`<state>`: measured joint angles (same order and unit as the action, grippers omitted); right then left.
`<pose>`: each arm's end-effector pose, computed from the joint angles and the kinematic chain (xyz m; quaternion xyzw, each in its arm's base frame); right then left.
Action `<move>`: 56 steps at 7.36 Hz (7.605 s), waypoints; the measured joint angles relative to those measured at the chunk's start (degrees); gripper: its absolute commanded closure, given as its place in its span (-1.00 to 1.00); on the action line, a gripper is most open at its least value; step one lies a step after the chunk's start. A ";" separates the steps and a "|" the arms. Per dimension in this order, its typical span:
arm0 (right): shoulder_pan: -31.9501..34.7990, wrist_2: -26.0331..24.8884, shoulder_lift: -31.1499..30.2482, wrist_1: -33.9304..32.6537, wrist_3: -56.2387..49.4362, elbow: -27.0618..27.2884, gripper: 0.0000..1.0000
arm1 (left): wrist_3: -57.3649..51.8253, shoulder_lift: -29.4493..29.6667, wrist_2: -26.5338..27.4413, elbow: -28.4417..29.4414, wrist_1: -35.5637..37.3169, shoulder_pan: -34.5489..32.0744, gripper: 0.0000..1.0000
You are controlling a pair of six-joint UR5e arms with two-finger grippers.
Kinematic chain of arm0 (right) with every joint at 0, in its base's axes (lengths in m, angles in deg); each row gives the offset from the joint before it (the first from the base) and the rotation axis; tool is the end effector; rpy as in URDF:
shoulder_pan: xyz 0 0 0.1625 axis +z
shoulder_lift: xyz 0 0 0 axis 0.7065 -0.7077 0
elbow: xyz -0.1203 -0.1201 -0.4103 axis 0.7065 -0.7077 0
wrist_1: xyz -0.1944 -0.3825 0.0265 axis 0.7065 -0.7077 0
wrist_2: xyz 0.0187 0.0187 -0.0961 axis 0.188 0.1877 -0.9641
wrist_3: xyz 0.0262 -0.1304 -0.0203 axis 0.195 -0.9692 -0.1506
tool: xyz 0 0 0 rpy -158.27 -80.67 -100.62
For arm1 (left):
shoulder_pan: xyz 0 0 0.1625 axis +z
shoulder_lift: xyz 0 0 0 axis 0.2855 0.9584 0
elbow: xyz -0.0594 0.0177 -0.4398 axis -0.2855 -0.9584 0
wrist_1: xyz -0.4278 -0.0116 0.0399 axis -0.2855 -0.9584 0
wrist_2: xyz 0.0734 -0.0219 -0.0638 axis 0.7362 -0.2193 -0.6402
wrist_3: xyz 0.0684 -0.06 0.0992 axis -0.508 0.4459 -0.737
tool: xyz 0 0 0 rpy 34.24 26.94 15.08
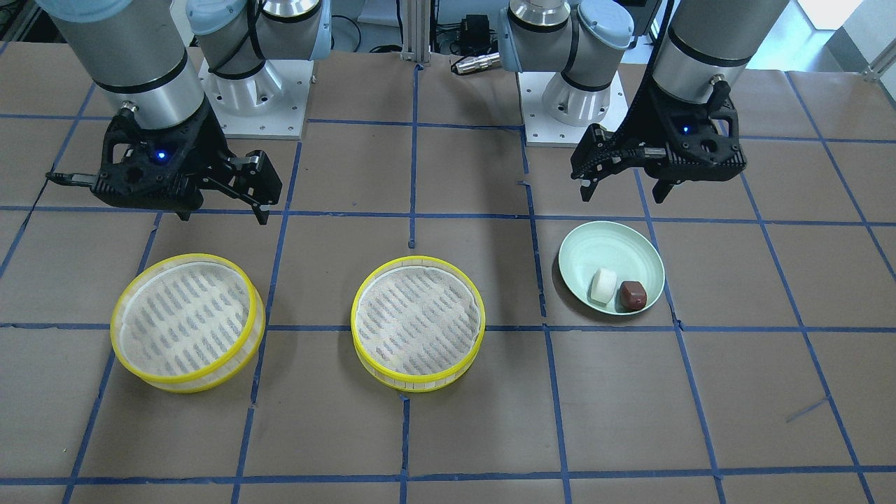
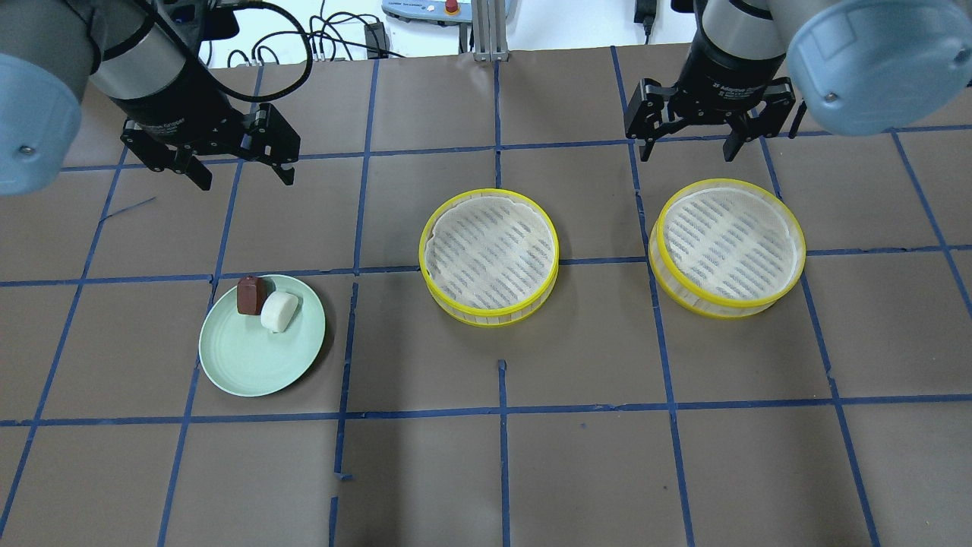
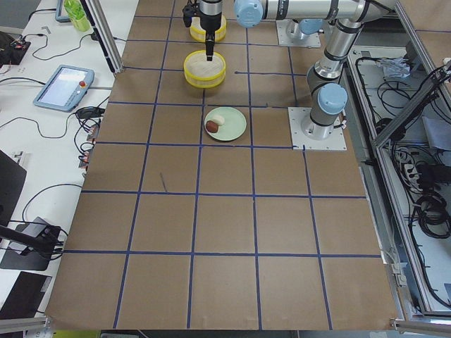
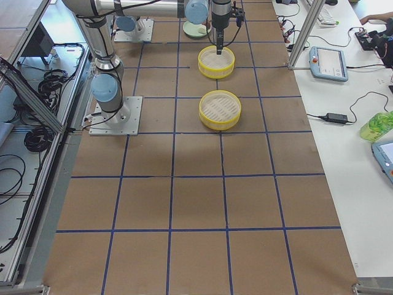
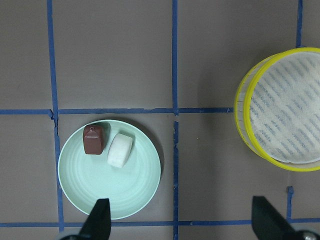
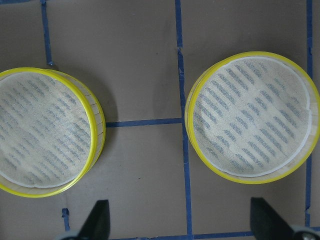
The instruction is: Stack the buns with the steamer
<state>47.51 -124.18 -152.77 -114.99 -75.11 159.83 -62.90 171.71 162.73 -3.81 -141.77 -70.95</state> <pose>0.1577 -0.5438 0.4513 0.0272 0.9994 -0.0217 0.0047 -0.1132 -0.5182 0.4693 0.0030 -0.9996 0.0256 0.0066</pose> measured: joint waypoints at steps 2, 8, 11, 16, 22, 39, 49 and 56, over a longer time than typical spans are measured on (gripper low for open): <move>0.00 0.02 -0.03 -0.01 0.27 0.15 -1.00 | -0.18 0.01 0.00 0.00 -0.05 0.00 -1.00; -16.06 -0.38 2.24 -3.71 -13.63 6.96 -0.83 | -7.87 0.28 -0.13 -3.41 0.68 2.48 -0.94; -24.55 -0.27 11.65 -16.94 -26.19 11.89 -0.66 | -12.81 1.88 0.49 -17.56 9.14 6.95 -0.92; -25.57 0.15 16.66 -27.70 -28.34 16.77 0.85 | -13.09 11.30 2.93 -23.56 15.27 7.64 -0.75; -25.58 0.03 16.52 -27.73 -28.35 16.79 0.85 | -13.20 16.23 4.08 -22.95 25.75 7.65 0.84; -8.14 -1.46 6.69 -0.04 -19.53 -0.93 0.84 | 13.16 16.93 -5.46 -11.33 34.43 -14.09 -1.00; 12.12 -1.98 18.99 -16.45 6.29 2.71 0.84 | -29.68 14.91 -4.90 -23.61 33.32 18.78 -0.63; 12.28 -1.87 18.73 -16.25 6.42 3.07 -1.00 | -21.29 13.71 -6.75 -21.26 32.47 14.39 0.99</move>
<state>59.79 -126.05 -134.04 -131.23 -68.69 162.89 -84.19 185.42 155.98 -25.07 -109.29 -56.56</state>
